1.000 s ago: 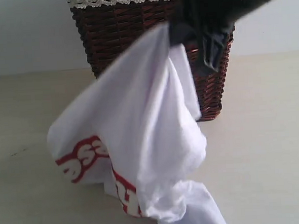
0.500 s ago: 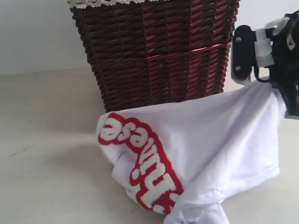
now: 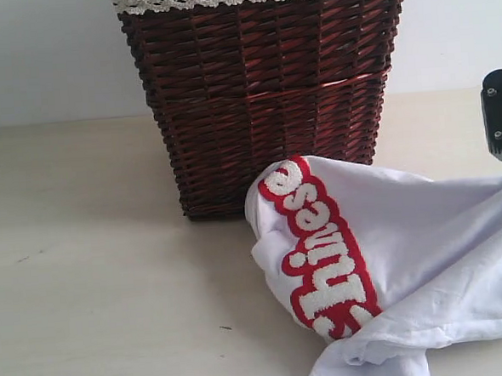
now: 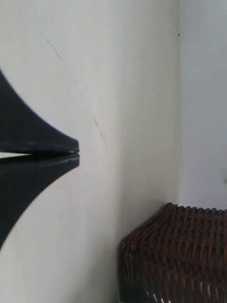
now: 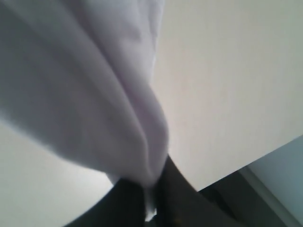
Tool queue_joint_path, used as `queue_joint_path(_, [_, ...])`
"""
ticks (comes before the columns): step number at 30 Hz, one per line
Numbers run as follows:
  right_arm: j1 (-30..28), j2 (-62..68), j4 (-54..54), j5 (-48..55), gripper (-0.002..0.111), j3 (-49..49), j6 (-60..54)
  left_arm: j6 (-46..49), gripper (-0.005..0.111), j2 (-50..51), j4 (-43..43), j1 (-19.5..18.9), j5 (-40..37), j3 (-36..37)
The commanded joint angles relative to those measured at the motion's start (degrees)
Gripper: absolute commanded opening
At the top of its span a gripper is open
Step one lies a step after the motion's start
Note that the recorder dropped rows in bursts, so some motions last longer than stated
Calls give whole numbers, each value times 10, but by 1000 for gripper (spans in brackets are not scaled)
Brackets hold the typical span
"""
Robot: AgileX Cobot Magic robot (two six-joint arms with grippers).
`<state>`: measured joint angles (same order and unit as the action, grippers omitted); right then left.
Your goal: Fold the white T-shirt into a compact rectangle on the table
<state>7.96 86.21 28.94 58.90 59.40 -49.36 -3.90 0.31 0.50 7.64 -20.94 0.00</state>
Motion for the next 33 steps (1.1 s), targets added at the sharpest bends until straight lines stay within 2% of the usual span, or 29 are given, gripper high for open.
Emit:
queue_joint_path(1, [-25,11,-47,-24,27,-3,-4,-3,0,-3,-5,3,6,0])
queue_joint_path(3, [-28,16,-70,-44,41,-3,3,-3,0,-3,-5,3,6,0])
queue_joint_path(5, [-28,17,-76,-71,48,-3,28,-3,0,-3,-5,3,6,0])
queue_joint_path(11, [-12,-49,-118,-186,50,-3,46,-3,0,-3,-5,3,6,0])
queue_joint_path(15, [7,-86,-265,-228,50,-3,42,-3,0,-3,-5,3,6,0])
queue_joint_path(18, [22,-76,-404,-188,50,-3,-3,-3,0,-3,-5,3,6,0])
queue_joint_path(21, [34,-37,-497,-156,50,-3,-50,-3,0,-3,-5,3,6,0])
queue_joint_path(25, [54,11,-508,-158,48,-3,-48,-3,0,-3,-5,3,6,0])
queue_joint_path(29, [57,17,-512,-110,48,-3,-48,-3,0,-3,-5,3,6,0])
queue_joint_path(33, [60,17,-519,-12,48,-11,-169,-3,0,-3,-5,3,6,0])
